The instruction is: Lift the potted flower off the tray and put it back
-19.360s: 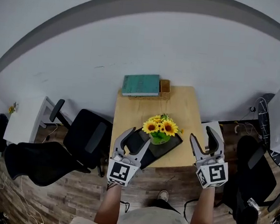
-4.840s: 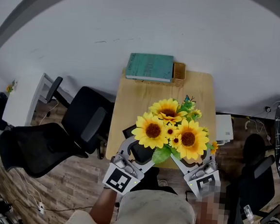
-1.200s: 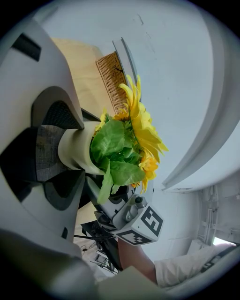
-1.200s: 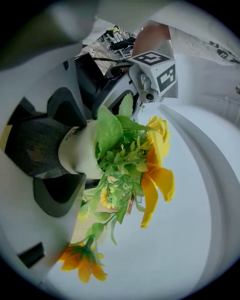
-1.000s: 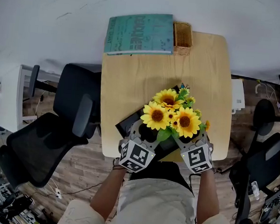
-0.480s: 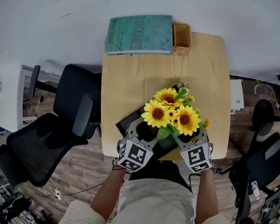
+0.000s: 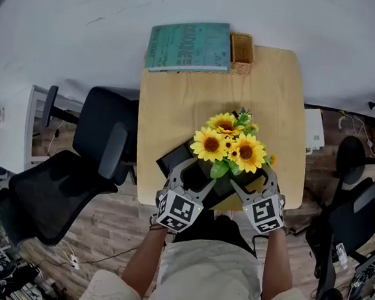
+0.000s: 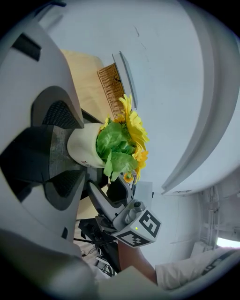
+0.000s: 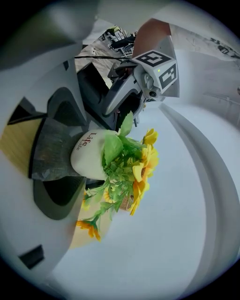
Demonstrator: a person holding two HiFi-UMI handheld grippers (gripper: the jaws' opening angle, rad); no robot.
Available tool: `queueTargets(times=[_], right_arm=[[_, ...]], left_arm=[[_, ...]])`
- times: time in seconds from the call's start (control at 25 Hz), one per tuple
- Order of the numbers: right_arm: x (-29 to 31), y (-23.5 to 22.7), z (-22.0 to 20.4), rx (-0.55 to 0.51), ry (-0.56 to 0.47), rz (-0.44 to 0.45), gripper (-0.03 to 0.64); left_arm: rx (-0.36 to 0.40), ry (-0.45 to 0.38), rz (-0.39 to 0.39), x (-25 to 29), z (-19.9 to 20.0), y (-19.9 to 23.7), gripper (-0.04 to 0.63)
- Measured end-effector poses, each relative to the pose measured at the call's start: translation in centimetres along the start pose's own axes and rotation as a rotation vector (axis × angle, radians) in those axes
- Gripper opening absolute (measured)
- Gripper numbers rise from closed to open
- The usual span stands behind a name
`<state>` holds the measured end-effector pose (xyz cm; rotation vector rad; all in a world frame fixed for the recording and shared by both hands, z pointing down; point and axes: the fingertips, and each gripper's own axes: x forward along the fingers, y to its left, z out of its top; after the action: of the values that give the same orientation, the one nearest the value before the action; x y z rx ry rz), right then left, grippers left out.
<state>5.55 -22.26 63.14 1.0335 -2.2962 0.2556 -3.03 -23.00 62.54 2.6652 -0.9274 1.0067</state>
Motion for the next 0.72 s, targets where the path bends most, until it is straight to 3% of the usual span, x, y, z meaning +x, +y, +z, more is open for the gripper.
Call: queueTargets(times=[0.72], right_arm=[[-4.4,4.4,-1.1,-0.024,-0.040,0.007,0.334]], left_arm=[[-0.038,-0.052,0.073,-5.1,-1.9,-4.5,0.278]])
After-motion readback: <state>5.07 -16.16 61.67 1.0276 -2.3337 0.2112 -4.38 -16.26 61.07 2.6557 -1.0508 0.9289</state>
